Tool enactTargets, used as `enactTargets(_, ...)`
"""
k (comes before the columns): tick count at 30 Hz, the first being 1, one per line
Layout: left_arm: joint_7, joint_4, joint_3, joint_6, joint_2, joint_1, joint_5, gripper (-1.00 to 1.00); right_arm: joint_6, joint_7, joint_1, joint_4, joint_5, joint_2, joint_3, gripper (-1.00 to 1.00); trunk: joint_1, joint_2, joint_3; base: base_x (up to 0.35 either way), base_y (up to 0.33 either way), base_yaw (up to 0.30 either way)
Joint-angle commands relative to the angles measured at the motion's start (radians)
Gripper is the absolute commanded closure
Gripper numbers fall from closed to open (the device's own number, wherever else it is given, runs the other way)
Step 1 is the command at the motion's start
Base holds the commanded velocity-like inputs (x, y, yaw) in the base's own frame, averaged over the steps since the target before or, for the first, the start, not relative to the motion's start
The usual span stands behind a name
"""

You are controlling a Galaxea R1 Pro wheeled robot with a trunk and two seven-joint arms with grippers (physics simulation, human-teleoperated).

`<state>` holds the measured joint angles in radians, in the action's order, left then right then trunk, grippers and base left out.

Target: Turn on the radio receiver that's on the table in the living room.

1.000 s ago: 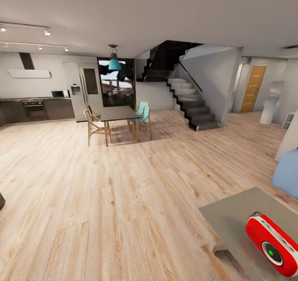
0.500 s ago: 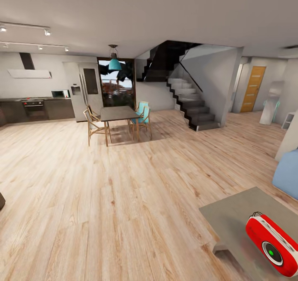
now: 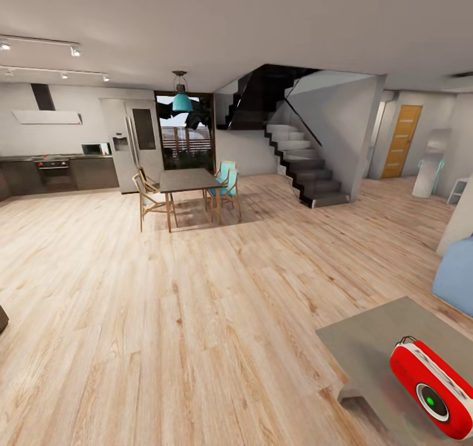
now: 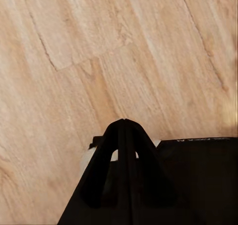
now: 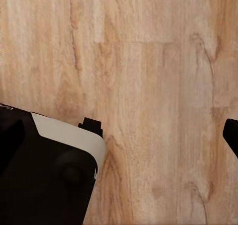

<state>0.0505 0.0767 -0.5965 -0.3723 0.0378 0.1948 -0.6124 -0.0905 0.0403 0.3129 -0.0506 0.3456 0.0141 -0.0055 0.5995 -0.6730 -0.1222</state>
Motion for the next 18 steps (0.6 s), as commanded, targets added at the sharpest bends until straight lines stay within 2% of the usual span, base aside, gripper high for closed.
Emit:
enactTargets(1,0.0,0.0,0.0,0.0,-0.002,0.0,0.0,1.0,0.0,0.0,0.0,0.0,0.0,0.0,0.0,-1.0,0.0,0.0,0.0,0.0,0.0,0.0)
enactTargets(9,0.003,0.0,0.0,0.0,-0.03,0.0,0.001,1.0,0.0,0.0,0.0,0.0,0.0,0.0,0.001,-1.0,0.0,0.0,0.0,0.0,0.0,0.0)
enactTargets(18,0.002,0.0,0.0,0.0,-0.033,0.0,0.001,1.0,0.0,0.0,0.0,0.0,-0.001,0.0,0.001,-1.0,0.0,0.0,0.0,0.0,0.0,0.0)
